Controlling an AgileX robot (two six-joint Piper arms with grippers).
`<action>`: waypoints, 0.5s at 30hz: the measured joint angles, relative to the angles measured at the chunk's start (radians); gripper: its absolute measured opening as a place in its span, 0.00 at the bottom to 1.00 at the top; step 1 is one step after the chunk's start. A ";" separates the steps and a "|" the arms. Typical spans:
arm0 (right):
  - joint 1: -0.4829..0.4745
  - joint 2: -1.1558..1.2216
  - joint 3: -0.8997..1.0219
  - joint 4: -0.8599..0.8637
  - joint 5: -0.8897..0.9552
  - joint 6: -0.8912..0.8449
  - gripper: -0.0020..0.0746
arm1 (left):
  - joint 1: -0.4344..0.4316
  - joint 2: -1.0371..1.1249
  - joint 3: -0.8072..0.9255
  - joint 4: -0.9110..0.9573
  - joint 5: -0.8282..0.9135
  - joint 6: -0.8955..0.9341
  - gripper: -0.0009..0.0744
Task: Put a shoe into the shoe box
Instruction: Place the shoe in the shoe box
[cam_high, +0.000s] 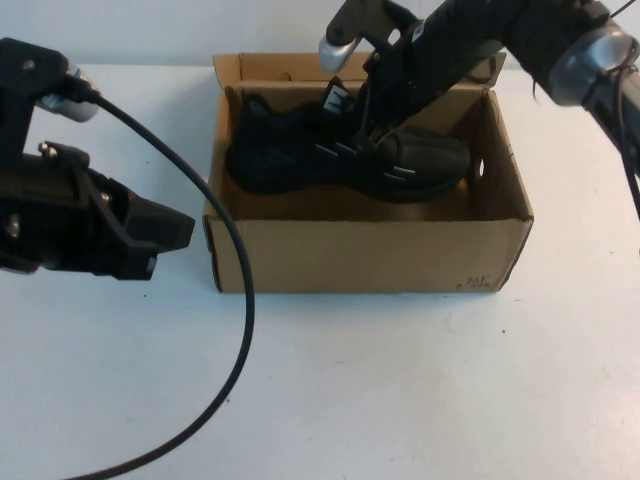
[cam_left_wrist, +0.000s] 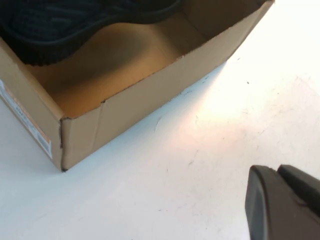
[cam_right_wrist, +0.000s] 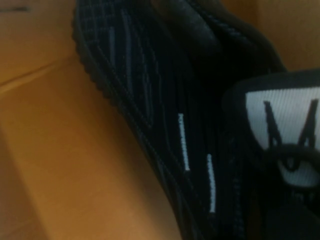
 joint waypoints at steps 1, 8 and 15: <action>0.000 0.015 -0.006 -0.003 -0.013 0.000 0.05 | 0.000 0.000 0.000 0.000 0.002 0.000 0.01; 0.000 0.071 -0.009 -0.034 -0.072 0.000 0.05 | 0.000 0.000 0.000 0.000 0.023 0.000 0.01; -0.007 0.088 -0.009 -0.034 -0.099 0.002 0.07 | 0.000 0.000 0.000 0.000 0.026 0.006 0.01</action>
